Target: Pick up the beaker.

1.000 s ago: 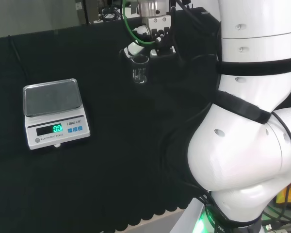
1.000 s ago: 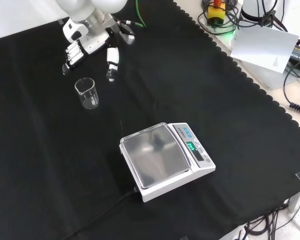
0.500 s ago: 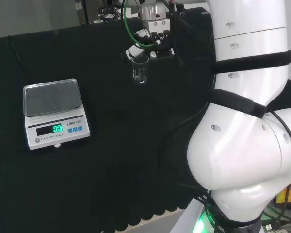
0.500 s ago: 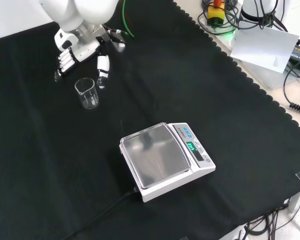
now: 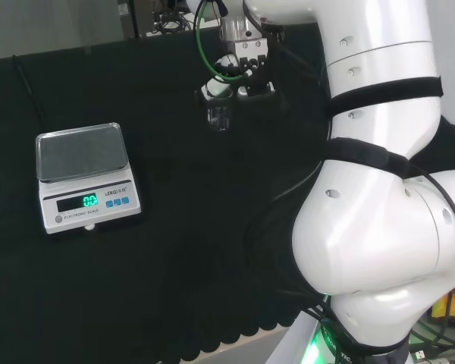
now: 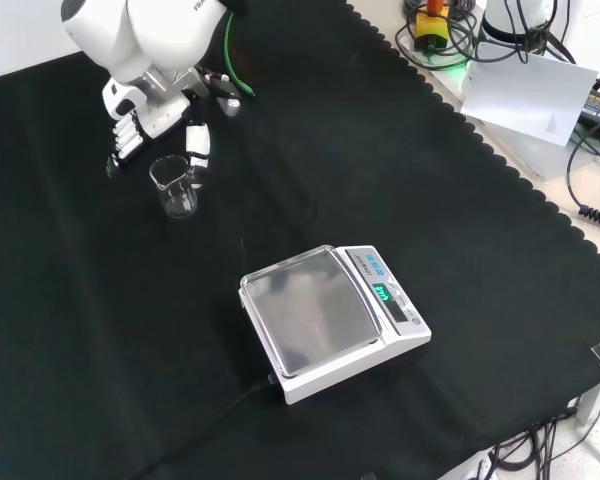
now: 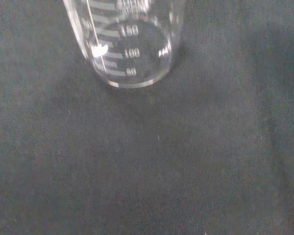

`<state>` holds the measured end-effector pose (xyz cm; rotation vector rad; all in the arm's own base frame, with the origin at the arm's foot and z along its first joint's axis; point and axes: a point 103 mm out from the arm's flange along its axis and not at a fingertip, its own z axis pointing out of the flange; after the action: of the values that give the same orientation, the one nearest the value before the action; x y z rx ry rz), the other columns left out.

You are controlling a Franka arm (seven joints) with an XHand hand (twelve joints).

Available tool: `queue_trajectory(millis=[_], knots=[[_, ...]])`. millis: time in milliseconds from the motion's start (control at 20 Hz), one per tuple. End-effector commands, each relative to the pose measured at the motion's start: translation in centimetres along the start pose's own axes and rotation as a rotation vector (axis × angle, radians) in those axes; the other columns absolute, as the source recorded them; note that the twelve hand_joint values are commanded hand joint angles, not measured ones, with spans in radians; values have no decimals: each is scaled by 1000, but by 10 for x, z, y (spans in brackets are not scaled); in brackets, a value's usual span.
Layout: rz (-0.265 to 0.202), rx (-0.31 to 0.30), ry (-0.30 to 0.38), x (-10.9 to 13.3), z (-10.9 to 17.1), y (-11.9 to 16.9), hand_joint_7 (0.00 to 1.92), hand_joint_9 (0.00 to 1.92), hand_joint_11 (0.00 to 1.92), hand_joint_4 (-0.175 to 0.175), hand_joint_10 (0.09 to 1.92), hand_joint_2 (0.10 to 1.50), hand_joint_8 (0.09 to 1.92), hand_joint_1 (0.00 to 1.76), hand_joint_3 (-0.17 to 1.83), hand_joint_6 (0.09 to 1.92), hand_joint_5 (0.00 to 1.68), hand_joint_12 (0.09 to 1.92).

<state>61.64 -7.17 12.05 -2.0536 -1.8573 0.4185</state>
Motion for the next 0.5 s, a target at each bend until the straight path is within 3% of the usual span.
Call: queue_trajectory(millis=[50, 400, 500], knots=[[-6, 23, 0, 7, 9, -2, 0, 84, 0, 17, 827, 714, 450, 346, 139, 87, 0, 1301], [6, 55, 0, 10, 30, 3, 0, 84, 0, 17, 827, 717, 449, 351, 137, 87, 0, 1300], [-4, 44, 6, -4, 32, -4, 0, 88, 0, 18, 830, 733, 471, 391, 139, 87, 1, 1318]])
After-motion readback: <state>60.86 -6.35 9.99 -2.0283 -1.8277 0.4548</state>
